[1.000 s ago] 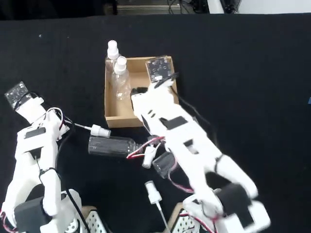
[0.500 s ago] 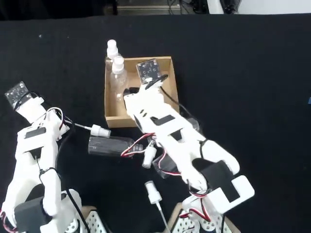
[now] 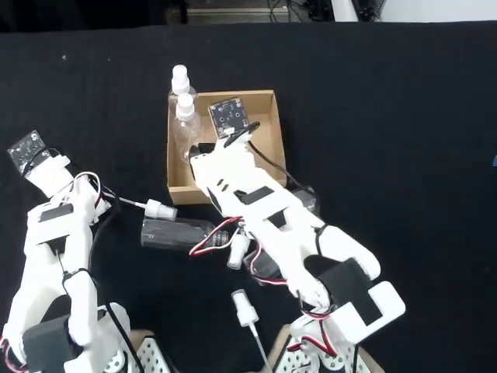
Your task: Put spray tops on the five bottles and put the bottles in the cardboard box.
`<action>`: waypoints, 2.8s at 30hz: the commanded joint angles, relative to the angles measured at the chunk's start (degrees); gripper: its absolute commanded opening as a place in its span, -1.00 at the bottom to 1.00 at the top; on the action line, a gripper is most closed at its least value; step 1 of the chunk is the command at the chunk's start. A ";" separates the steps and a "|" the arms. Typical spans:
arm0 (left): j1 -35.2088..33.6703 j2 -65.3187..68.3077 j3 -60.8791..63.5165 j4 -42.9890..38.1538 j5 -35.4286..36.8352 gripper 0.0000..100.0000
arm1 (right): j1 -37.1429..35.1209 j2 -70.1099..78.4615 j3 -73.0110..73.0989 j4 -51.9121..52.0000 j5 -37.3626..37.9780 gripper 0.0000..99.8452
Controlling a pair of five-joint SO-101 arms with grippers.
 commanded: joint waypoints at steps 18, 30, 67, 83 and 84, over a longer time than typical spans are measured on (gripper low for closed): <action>-0.31 -0.70 -0.66 -0.79 0.53 -0.94 | 4.31 -2.86 -1.71 -4.31 -0.09 -0.98; -0.31 -0.70 -0.66 -0.88 0.53 -0.94 | 0.88 0.84 -4.79 -4.31 0.18 -0.98; 9.80 -0.79 -39.34 62.86 -65.41 -0.54 | 33.14 -51.03 24.66 29.36 16.70 -0.97; 32.92 -0.62 -37.05 65.41 -70.68 -0.33 | 30.15 -50.86 26.59 28.31 16.70 -0.97; 33.10 -0.62 -35.38 63.74 -70.68 -0.33 | 30.15 -50.86 26.59 28.31 16.70 -0.97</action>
